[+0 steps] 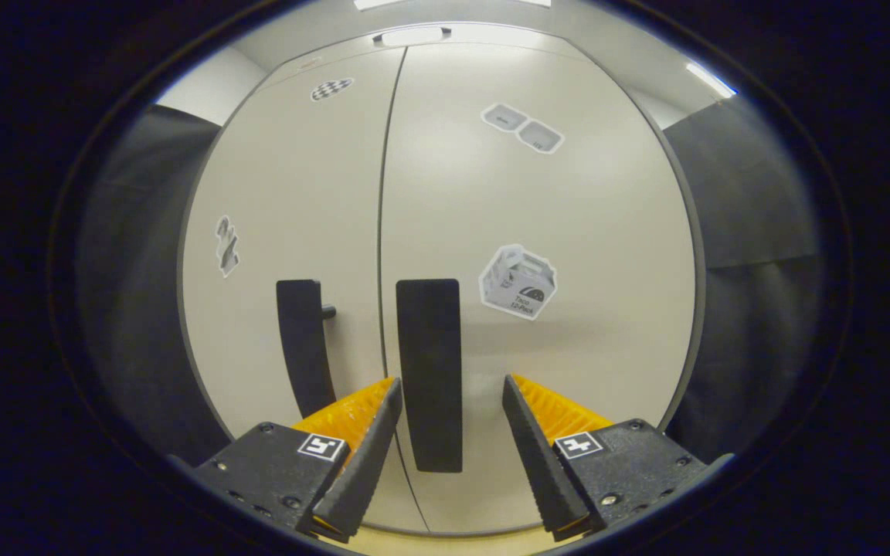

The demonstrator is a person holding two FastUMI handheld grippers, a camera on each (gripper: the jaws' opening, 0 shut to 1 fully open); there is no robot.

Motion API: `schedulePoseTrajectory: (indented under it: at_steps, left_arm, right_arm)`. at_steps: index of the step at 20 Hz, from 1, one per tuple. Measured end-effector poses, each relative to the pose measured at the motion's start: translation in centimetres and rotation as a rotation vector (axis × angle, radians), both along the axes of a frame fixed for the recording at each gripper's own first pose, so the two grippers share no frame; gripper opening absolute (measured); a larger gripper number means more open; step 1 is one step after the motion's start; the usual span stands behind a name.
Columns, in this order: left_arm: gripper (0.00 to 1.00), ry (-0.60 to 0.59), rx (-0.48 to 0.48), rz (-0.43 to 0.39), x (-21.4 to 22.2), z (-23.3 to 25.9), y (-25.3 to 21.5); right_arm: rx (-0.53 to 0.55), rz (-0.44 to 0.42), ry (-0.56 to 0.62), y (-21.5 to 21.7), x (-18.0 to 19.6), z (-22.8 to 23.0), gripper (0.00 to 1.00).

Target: Open the right door of the double-door shoe cabinet with the right hand, and open the left door with the left hand.

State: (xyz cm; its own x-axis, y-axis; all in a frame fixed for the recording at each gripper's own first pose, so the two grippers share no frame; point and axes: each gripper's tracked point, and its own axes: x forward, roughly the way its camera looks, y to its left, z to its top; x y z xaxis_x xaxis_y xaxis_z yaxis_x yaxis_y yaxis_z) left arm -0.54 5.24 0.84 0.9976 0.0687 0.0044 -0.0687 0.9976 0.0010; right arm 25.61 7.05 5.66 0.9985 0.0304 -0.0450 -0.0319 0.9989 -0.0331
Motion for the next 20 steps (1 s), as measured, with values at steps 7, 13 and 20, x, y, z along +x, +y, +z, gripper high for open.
schedulePoseTrajectory:
  at_steps: [7, 13, 20]
  left_arm:
    - [0.76, 0.001, -0.013, -0.014, 0.3, -0.2, -0.1]
    - [0.76, -0.005, -0.02, -0.015, 0.3, -0.1, 0.1]
    - [0.76, 0.003, -0.017, -0.021, 0.3, -0.1, 0.0]
  right_arm:
    - [-0.053, -0.025, -0.004, -0.1, 0.2, -0.2, 0.63]
    - [-0.056, -0.01, -0.001, 0.5, 0.3, -0.5, 0.28]
    - [-0.048, 0.032, 0.024, 0.2, -2.1, -0.4, 0.22]
